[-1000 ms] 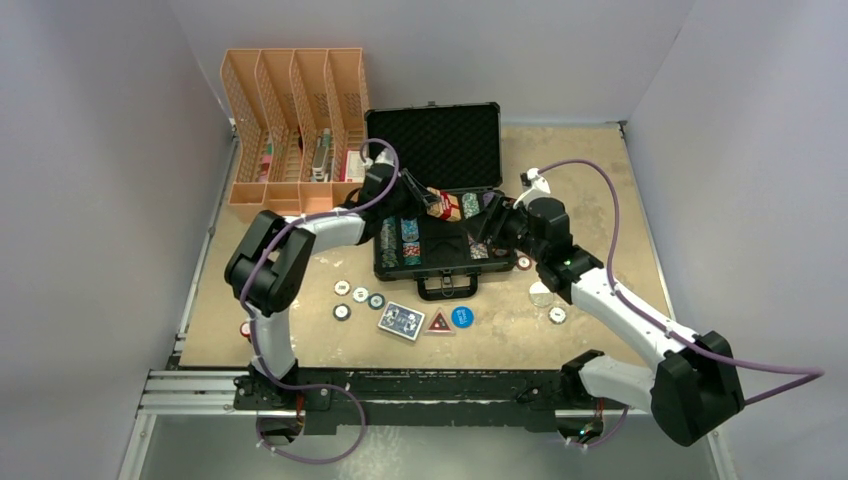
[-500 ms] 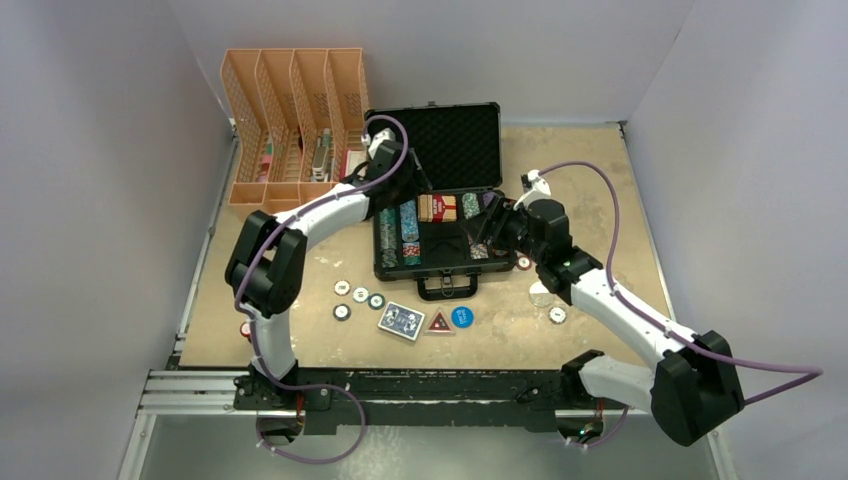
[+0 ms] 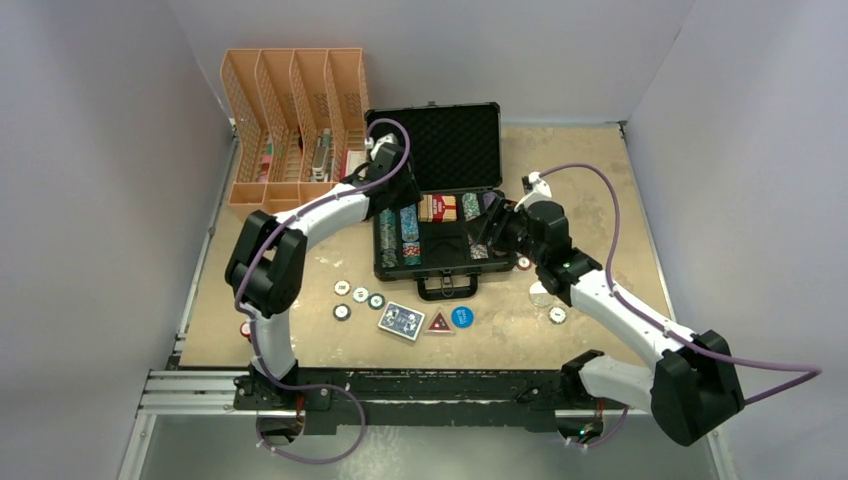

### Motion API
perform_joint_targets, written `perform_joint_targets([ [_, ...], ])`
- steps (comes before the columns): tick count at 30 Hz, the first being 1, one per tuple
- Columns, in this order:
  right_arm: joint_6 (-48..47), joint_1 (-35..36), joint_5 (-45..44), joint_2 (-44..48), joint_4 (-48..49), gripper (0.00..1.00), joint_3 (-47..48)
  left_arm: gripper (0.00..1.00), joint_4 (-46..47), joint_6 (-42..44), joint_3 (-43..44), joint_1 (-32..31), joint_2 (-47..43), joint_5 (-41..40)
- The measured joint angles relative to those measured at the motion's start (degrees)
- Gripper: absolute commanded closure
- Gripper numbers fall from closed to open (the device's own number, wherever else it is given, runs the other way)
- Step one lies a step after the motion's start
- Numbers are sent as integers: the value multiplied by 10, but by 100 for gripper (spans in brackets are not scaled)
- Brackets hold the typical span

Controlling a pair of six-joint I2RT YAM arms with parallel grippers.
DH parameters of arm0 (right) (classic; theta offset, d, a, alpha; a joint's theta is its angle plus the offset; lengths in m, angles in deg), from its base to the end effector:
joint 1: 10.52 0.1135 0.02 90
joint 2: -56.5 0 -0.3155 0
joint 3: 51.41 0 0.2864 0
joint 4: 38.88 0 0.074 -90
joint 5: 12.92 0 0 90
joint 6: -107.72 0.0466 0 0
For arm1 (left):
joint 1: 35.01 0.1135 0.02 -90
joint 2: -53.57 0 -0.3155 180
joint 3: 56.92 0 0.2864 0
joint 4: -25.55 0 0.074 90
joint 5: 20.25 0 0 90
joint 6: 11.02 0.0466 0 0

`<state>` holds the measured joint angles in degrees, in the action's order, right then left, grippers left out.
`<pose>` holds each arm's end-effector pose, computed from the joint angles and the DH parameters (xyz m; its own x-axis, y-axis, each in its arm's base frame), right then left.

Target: Pack up texas hold em set

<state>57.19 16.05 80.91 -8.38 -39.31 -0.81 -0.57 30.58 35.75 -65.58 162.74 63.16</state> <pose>0.2492 0.1281 0.2979 -0.4957 0.4612 -0.7359 -0.2448 0.7388 0.6279 0.4218 -0.2429 0.2487 -0.7105 -0.4431 -0.5467 -0.1488 0.8539 -0.4987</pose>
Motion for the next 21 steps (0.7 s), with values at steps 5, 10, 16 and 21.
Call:
perform_joint_targets([
  [5,0,0,-2,-5,1,32,-5,78,6,-2,0,-1,7,22],
  [10,0,0,-3,-6,1,34,-6,89,28,-8,-3,-2,26,54],
  [16,-2,-1,-4,-6,-2,33,-6,78,31,-10,-6,2,34,72],
  [21,-16,-2,-14,-3,-17,28,-6,64,23,5,-3,0,32,60],
])
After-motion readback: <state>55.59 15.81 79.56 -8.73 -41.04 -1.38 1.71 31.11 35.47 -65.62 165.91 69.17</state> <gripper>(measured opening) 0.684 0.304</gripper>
